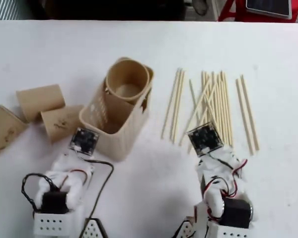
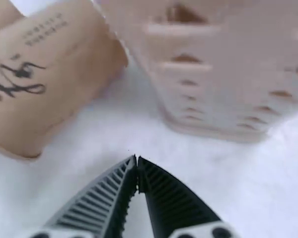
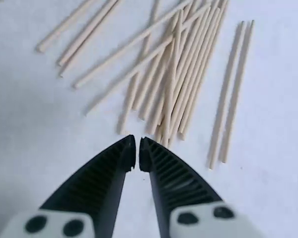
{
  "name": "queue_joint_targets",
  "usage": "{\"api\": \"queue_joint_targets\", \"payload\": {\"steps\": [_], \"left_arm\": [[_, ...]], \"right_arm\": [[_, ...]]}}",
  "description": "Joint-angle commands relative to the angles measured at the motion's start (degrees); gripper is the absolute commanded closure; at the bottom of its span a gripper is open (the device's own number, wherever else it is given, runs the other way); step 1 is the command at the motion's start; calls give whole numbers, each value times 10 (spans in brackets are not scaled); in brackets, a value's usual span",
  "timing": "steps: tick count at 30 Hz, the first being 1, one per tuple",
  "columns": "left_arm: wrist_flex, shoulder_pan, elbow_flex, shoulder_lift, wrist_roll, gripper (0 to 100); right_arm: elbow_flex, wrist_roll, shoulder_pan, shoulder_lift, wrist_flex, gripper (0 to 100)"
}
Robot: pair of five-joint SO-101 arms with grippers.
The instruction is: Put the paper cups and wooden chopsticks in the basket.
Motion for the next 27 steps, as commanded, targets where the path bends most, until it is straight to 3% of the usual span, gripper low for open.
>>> {"api": "queue_joint_targets", "payload": {"steps": [1,4,14,19,23,27], "left_arm": [[-61,-54,-32,-4,-100,976],[-62,-133,-80,-4,-222,976],[-50,-344,-212,-4,-235,970],[-113,-465,-222,12,-291,865],[-203,-514,-262,141,-315,875],[-197,-520,-412,381,-312,876]], "right_arm": [[71,7,5,-35,-34,971],[115,7,7,-51,-45,971],[160,4,4,-51,-47,971],[193,6,4,-51,-53,971],[205,6,4,-51,-70,971],[206,6,4,-51,-69,971]]}}
